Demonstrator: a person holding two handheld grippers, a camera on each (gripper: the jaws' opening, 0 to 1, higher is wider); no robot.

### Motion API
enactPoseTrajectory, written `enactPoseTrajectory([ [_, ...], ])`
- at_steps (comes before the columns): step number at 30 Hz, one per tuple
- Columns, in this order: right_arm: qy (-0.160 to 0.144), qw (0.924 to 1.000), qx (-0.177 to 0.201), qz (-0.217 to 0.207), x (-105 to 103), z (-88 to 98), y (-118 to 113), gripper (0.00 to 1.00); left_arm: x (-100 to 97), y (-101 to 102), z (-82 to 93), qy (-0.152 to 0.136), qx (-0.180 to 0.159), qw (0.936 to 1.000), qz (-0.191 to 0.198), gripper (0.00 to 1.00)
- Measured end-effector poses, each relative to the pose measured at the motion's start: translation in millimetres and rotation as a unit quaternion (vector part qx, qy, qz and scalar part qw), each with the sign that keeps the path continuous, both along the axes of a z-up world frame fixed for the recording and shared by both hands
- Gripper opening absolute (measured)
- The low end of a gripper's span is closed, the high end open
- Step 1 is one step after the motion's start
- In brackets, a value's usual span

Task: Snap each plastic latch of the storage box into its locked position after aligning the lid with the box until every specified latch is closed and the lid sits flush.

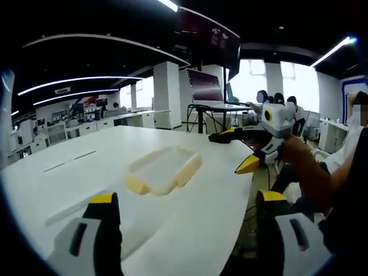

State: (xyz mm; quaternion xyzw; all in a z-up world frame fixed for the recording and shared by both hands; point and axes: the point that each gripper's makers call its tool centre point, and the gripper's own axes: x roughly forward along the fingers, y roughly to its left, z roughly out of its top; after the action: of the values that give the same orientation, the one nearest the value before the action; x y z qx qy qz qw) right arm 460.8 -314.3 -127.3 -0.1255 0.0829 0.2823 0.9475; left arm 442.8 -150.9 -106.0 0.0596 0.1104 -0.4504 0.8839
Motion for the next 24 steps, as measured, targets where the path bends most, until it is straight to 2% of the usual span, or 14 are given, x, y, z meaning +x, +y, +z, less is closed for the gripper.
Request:
enactPoseTrajectory([
  [18,0.007,0.9999,-0.011,-0.003,-2,-7.1,-11,0.90,1.2,-16,-4.5,0.006,0.003,0.9998,-0.017,0.99],
  [24,0.010,0.9999,-0.010,-0.002,0,-8.4,-13,0.90,3.5,-20,-3.6,-0.002,0.005,0.9997,-0.022,0.99],
])
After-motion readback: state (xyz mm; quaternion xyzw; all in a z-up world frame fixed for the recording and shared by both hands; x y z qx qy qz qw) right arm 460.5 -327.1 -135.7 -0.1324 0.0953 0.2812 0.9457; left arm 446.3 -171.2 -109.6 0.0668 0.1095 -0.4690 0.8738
